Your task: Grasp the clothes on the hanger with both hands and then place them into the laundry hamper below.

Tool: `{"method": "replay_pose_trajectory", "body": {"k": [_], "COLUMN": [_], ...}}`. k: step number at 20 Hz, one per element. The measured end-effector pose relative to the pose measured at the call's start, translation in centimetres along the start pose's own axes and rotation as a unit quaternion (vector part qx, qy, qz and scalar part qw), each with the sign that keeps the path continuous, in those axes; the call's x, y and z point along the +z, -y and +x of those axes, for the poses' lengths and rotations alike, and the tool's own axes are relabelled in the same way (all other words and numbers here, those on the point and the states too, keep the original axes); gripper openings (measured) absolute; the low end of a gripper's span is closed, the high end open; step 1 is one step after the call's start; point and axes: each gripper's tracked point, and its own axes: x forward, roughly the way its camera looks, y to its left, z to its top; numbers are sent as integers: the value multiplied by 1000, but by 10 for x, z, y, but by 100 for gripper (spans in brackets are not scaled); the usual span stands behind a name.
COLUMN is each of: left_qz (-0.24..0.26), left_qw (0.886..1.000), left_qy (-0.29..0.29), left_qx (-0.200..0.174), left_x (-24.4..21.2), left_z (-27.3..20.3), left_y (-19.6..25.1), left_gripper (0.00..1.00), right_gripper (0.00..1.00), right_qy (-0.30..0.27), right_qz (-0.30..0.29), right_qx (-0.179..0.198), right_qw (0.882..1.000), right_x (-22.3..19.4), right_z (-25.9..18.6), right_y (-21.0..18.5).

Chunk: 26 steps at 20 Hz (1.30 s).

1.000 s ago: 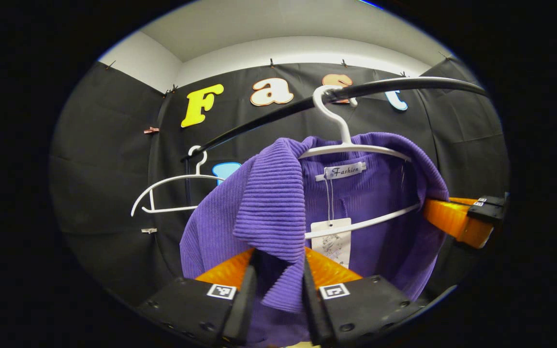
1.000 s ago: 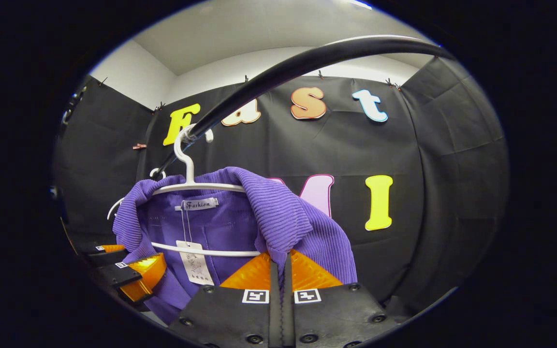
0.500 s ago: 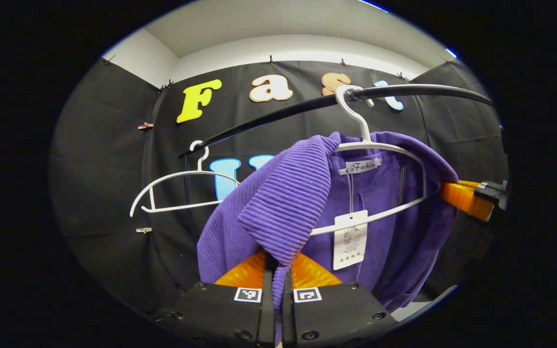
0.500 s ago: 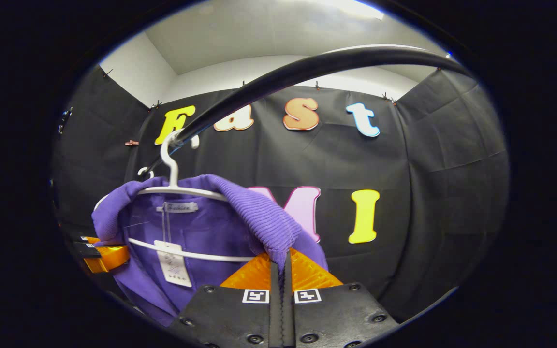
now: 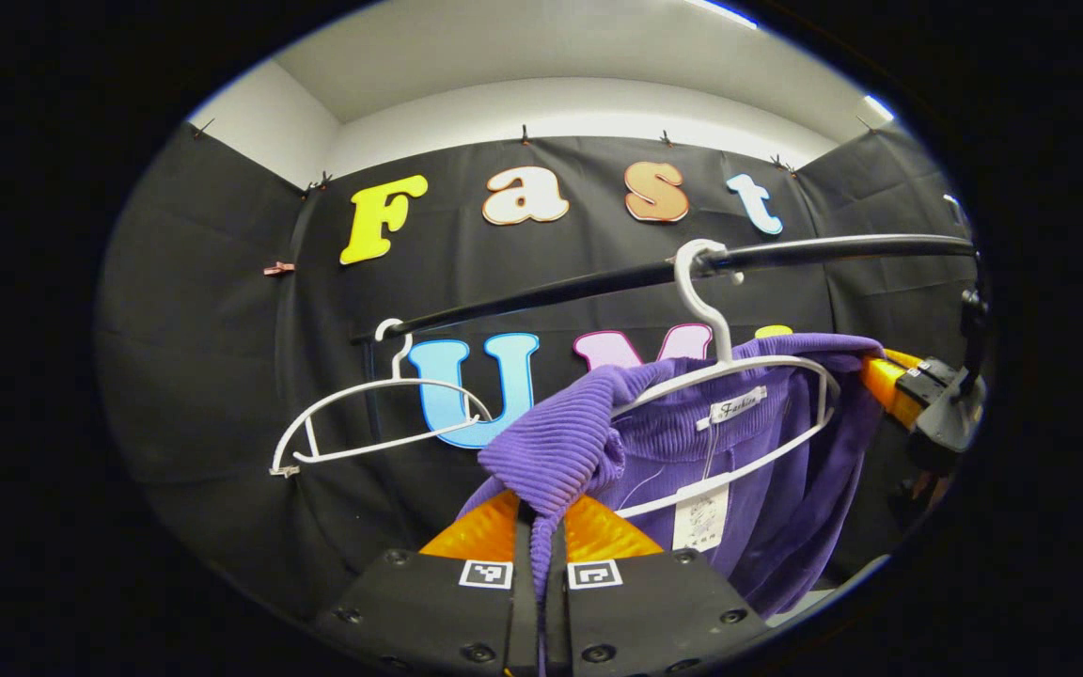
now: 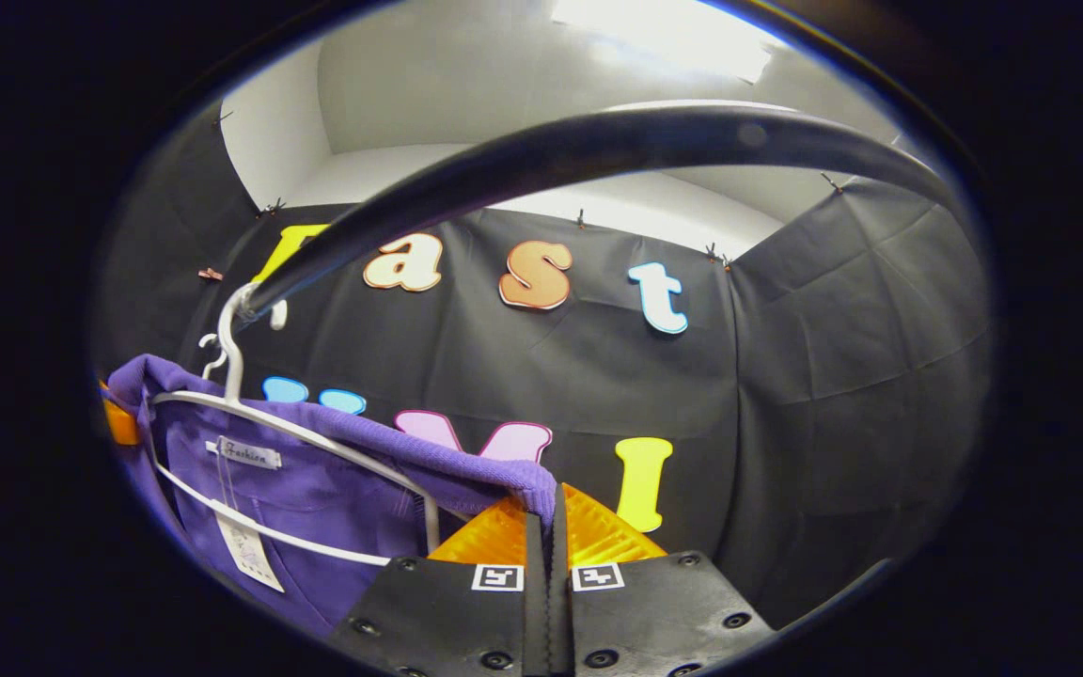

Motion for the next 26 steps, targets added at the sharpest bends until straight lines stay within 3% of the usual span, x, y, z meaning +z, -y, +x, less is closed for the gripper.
{"method": "replay_pose_trajectory", "body": {"k": [5, 7, 13, 16, 20, 26], "left_qz": [11, 11, 7, 6, 3, 2], "left_qw": [1000, 1000, 1000, 1000, 1000, 1000], "left_qy": [0, -2, 4, 5, 7, 14], "left_qx": [-17, -20, -18, -12, 1, 17], "left_x": [3, 4, 8, 5, 5, 11], "left_z": [-10, -11, -8, -8, -2, -1], "left_y": [10, 11, 4, -2, -13, -31], "left_gripper": [7, 7, 7, 7, 9, 5], "right_gripper": [4, 4, 4, 1, 5, 4], "right_qy": [-9, -24, -105, -139, -173, -228], "right_qz": [-26, -8, 74, 117, 172, 247], "right_qx": [-32, -35, 27, 55, 96, 143], "right_qw": [999, 999, 991, 982, 965, 931], "right_x": [-27, -43, -112, -134, -156, -184], "right_z": [20, 27, 18, 17, 10, 2], "right_y": [13, 12, -33, -56, -96, -138]}}
